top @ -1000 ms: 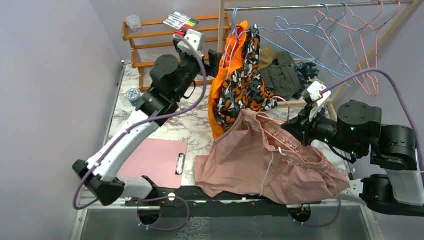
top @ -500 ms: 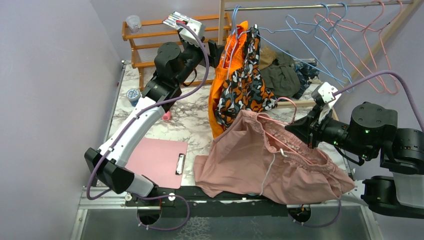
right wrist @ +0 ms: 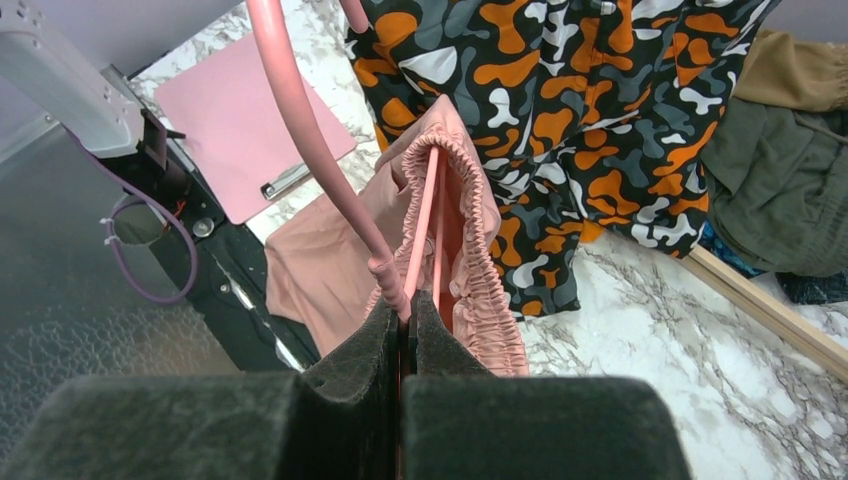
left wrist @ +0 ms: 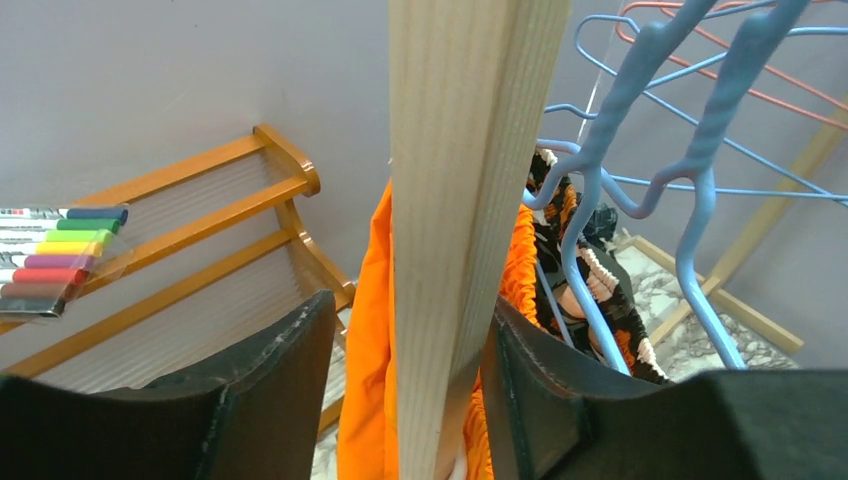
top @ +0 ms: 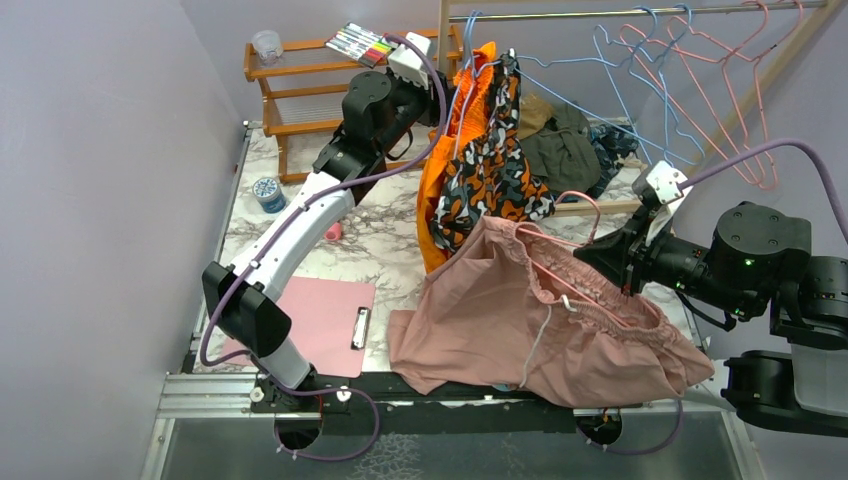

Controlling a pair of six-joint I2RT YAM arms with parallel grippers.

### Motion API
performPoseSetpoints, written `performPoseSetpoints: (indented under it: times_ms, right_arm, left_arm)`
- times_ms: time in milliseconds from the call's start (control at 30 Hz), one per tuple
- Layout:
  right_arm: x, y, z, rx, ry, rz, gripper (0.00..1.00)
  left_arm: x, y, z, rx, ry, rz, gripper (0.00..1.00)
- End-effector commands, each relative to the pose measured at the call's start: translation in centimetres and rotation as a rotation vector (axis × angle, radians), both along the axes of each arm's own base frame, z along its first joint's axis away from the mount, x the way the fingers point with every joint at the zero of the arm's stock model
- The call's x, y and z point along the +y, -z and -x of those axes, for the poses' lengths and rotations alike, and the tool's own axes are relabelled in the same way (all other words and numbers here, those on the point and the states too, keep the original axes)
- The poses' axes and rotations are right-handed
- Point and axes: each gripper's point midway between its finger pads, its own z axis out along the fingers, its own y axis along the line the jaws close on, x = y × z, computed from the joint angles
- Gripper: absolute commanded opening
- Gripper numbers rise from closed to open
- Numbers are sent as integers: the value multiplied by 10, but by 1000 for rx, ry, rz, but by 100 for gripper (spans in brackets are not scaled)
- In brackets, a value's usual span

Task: Place the shorts on the hanger
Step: Move the clothesline to the center of the board.

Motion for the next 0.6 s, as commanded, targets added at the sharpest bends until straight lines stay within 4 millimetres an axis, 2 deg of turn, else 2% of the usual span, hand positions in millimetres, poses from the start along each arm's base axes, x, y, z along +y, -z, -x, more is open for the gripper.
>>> performPoseSetpoints:
  times_ms: [0,233,467,567]
  right_arm:
    - [2,-9,3,-3,-18,-31,1]
    - [1,-8,5,12,-23,-7,1]
    - [3,-8,4,14,-26,-4,1]
    - [5,-9,4,10,-31,-1,1]
  left_arm:
    - [5,-29,4,-67,1,43,51]
    - [26,-34,13,-109,-71,19,21]
    - [47,-44,20,-140,-143,-18,12]
    - [54,-50,22,-144,-171,-30,1]
